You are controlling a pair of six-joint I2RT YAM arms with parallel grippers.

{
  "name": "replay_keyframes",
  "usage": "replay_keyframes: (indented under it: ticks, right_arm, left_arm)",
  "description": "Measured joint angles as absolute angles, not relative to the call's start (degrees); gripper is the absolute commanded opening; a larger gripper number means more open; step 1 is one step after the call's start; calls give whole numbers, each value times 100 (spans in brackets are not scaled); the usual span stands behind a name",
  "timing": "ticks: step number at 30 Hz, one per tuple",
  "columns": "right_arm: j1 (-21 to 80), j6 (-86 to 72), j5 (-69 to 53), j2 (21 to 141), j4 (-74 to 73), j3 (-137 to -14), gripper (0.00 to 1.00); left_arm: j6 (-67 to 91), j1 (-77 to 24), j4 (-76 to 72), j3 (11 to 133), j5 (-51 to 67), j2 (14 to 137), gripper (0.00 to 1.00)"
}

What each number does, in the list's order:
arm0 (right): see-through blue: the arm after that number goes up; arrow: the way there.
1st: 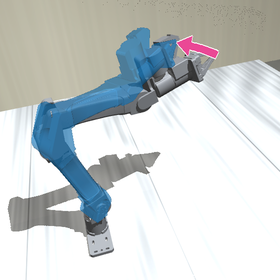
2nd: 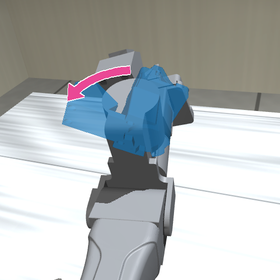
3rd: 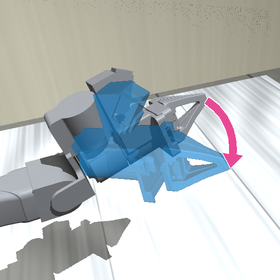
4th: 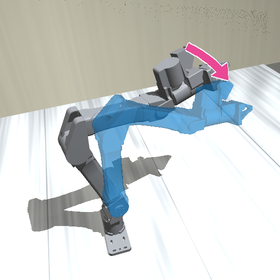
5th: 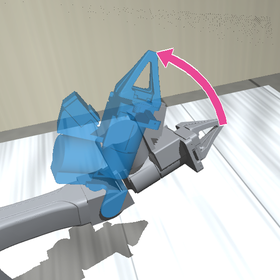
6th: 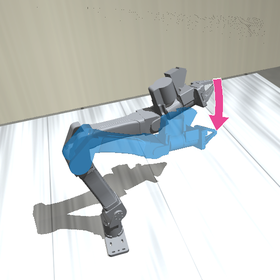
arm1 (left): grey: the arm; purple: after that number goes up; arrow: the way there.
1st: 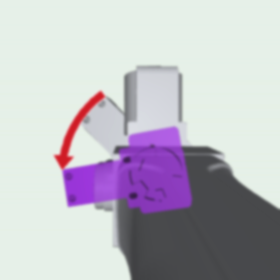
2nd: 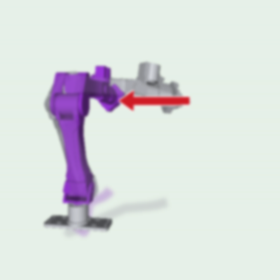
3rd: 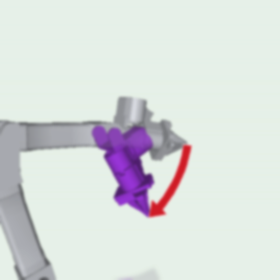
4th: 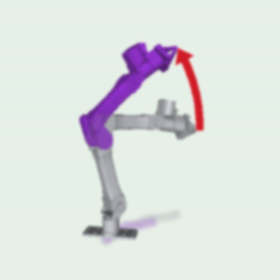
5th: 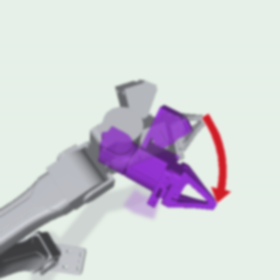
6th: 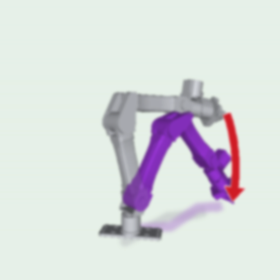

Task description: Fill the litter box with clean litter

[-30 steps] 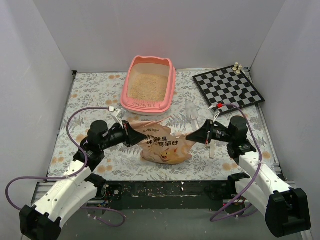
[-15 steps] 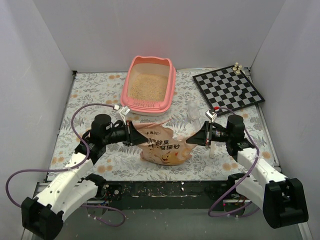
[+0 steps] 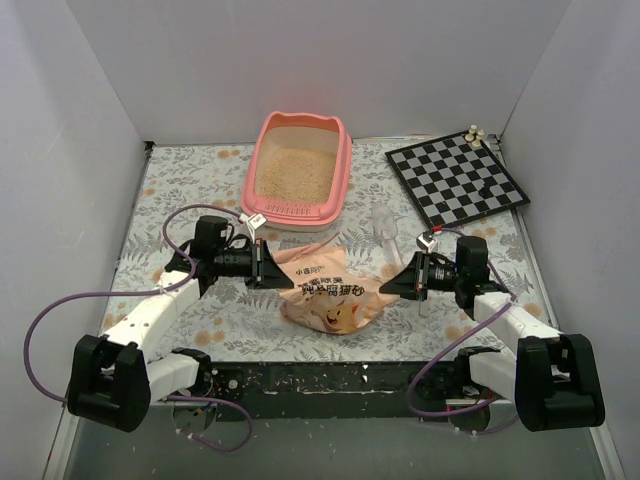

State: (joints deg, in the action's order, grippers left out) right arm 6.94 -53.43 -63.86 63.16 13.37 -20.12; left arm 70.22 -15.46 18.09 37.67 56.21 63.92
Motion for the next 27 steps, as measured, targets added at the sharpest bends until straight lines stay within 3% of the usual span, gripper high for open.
replay_keyframes:
  ticks: [10,12,13,18,23,27]
  right_arm:
    - [637,-4504,-6405,6224,480,-1885,2]
    - [637,-4344,-6337,6145,287,-1898,24]
    - [637,-4285,-6309,6119,189,-1920,30]
    - [565,-3437,-5599,5957,-976,-2751,47]
    - [923,-2480,-4880,5848,-1553,-4252,54]
    - [1992,-1662,-4289,6007,-1813,-5299,57]
  left_arm:
    - [6683,-1511,2338,3675,6086,6407,0]
    - [6641,-1511,2401,3649,6051,6407,0]
    - [6615,-1511,2445,3638,6038,6410,0]
    - [6493,-1466,2622,3632,5911,6486,0]
    - [6410,-1433,2729,3632,5863,6615,0]
    - [6372,-1435,2777,3636,5863,6659,0]
